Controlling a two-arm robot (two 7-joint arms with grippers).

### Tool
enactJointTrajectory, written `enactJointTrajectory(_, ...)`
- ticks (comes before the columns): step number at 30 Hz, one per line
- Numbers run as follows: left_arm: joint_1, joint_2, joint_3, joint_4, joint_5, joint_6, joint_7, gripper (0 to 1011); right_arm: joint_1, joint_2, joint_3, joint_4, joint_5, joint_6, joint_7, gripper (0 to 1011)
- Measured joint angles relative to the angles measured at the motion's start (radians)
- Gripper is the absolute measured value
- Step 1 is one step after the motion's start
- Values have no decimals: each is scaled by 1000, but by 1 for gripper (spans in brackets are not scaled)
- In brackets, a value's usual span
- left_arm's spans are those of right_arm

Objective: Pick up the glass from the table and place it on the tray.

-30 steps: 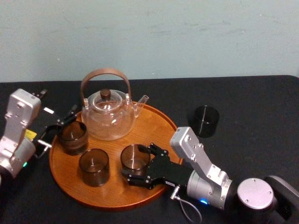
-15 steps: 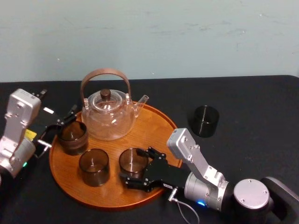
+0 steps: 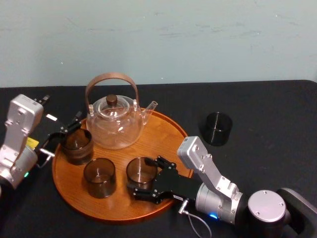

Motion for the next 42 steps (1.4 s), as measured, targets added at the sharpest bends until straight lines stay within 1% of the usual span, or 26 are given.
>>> enactJointTrajectory(2, 0, 0, 0, 0, 0, 0, 0, 1002, 0, 0, 0, 0, 0, 0, 0, 908)
enactJointTrajectory(5, 0, 0, 0, 0, 0, 0, 0, 1001, 0, 0, 0, -1, 0, 0, 0, 940)
enactJointTrajectory(6, 0, 0, 0, 0, 0, 0, 0, 1001, 0, 0, 0, -1, 0, -1, 0, 987)
enactJointTrajectory(8, 0, 0, 0, 0, 0, 0, 0, 1001, -1, 1, 0, -1, 0, -1, -1, 1003)
enactJointTrajectory(21, 0, 0, 0, 0, 0, 0, 0, 1002, -1, 1, 0, -1, -1, -1, -1, 1002)
enactJointTrajectory(24, 0, 0, 0, 0, 0, 0, 0, 1001, -6, 6, 6, -13, 0, -17, -4, 1002)
enactJointTrajectory(27, 0, 0, 0, 0, 0, 0, 0, 1001, -16, 18, 16, -41, 0, -39, -11, 1002)
enactJointTrajectory(30, 0, 0, 0, 0, 0, 0, 0, 1001, -32, 35, 32, -84, -1, -69, -19, 1002)
enactJointTrajectory(33, 0, 0, 0, 0, 0, 0, 0, 1001, -43, 46, 43, -111, 2, -85, -21, 1002)
enactJointTrajectory(38, 0, 0, 0, 0, 0, 0, 0, 1001, -72, 69, 69, -168, 17, -116, -22, 1002)
enactJointTrajectory(42, 0, 0, 0, 0, 0, 0, 0, 1002, -108, 93, 99, -216, 36, -134, -31, 1002)
